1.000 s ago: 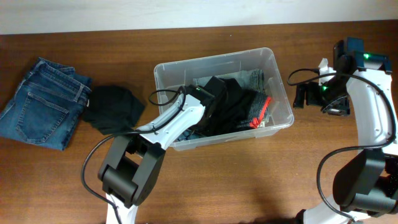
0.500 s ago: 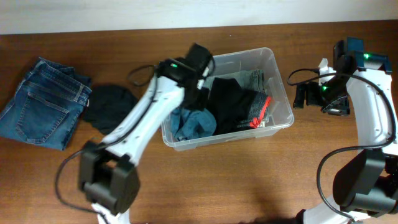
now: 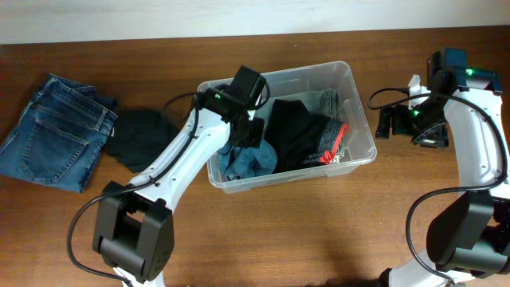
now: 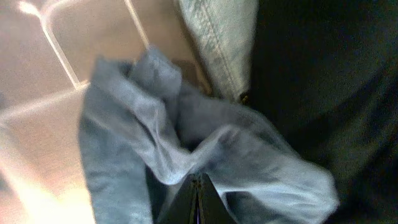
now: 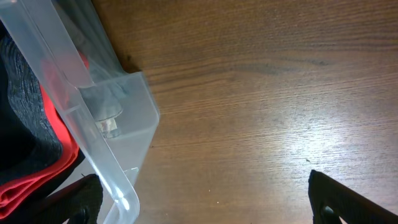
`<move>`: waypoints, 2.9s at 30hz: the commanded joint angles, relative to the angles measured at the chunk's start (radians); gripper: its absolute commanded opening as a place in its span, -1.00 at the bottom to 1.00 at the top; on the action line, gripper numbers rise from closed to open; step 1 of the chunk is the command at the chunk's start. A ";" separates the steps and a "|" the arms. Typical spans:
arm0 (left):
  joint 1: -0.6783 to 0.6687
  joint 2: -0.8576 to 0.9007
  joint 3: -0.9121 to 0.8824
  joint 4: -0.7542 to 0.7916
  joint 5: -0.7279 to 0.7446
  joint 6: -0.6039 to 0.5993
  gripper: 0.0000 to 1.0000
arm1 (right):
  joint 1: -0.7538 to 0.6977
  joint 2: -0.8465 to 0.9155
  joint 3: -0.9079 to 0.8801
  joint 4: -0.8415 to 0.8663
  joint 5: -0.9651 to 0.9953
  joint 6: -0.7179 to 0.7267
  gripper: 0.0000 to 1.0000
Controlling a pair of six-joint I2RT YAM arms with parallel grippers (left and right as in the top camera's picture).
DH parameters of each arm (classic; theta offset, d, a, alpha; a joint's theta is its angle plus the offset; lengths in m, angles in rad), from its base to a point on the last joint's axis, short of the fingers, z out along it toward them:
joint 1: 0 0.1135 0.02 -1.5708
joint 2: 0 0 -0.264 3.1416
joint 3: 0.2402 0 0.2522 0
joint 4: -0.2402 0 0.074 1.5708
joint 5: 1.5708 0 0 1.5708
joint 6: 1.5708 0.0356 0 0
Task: Pack container
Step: 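Lower the cloth into the container's left side with the left gripper, then open the left gripper and release the cloth in the container, then move the left gripper to the black garment left of the container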
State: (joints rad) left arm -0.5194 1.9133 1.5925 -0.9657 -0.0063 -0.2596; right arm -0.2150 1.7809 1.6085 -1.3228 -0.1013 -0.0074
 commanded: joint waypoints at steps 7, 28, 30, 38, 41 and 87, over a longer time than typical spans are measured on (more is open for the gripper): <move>-0.001 0.076 -0.204 0.162 0.097 -0.058 -0.94 | 0.005 -0.019 0.016 0.000 0.008 0.001 0.97; 0.057 -0.134 0.320 -0.450 0.057 -0.035 -1.00 | 0.005 -0.019 0.016 0.000 0.008 0.001 0.97; 0.050 -0.131 0.312 -0.547 0.099 -0.035 -0.99 | 0.005 -0.019 0.016 0.000 0.008 0.001 0.97; -0.017 -0.131 0.203 -0.622 0.118 -0.035 -1.00 | 0.005 -0.019 0.016 0.000 0.008 0.001 0.97; -0.068 -0.132 0.101 -0.617 0.134 -0.035 -0.99 | 0.005 -0.019 0.016 0.000 0.008 0.001 0.97; 0.042 -0.201 0.246 -0.478 -0.157 -0.096 -0.92 | 0.005 -0.019 0.016 0.000 0.008 0.001 0.97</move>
State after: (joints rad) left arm -0.5667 1.7699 1.7737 -1.4338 -0.1406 -0.3412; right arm -0.2150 1.7809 1.6085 -1.3228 -0.1013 -0.0074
